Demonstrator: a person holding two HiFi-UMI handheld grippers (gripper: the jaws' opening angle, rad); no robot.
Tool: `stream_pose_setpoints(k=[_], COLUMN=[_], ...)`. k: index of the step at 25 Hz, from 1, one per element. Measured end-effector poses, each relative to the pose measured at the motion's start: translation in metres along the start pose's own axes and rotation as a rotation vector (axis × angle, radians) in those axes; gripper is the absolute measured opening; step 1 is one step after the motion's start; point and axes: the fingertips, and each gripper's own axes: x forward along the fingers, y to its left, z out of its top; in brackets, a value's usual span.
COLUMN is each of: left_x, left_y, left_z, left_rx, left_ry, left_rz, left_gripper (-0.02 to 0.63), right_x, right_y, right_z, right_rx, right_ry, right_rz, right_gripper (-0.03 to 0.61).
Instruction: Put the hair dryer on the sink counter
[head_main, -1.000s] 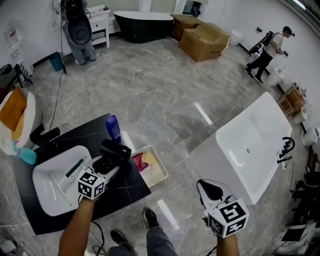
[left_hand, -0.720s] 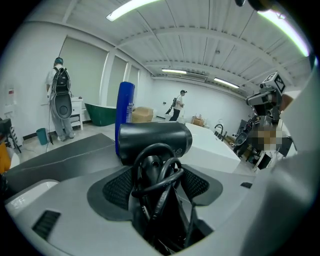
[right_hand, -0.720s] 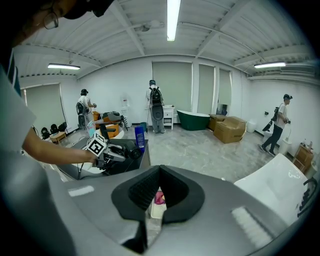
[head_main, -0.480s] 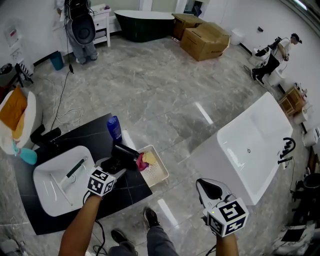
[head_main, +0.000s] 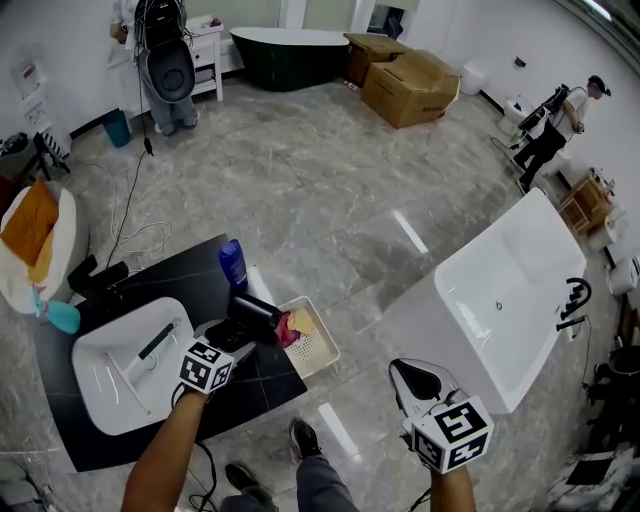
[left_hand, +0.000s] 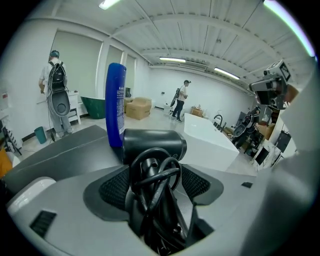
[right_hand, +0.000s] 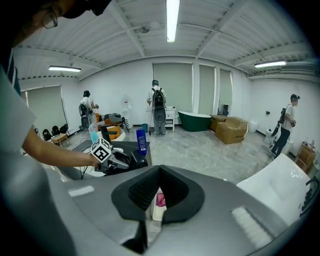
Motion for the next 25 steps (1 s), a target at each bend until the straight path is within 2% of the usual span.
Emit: stream_pose_setpoints(k=[8, 14, 19, 23, 25], left_x=[-0.028, -0.073, -0.135, -0.198, -0.237], left_y=[-0.005, -0.009, -0.007, 0.000, 0.010], left_z=[0.005, 0.025, 0.046, 0.070, 0.077], left_rx=[0.024, 0.052, 0.066, 0.079, 0.084], left_ry=[-0.018, -0.079, -0.162, -0.252, -0.298], left_rz=[0.015, 0.032, 0.071, 0.117, 0.145], left_gripper=[0.315, 0.314, 0.312, 0.249, 0.194], right_x=[-0.013, -0.029, -0.045, -0.054, -0.052], right_y=[0.010, 0.022, 0.037, 0.054, 0.074], right_z=[0.009, 0.016, 0.034, 0.053, 0.068], right_rx=[-0.007, -0.010, -0.027, -0.028, -0.036], right_ry=[-0.009, -0.023, -0.053, -0.080, -0.092], right_rz=[0.016, 0.024, 0.041, 0.054, 0.074], right_gripper=[0.009, 0.009, 0.009, 0.009, 0.009])
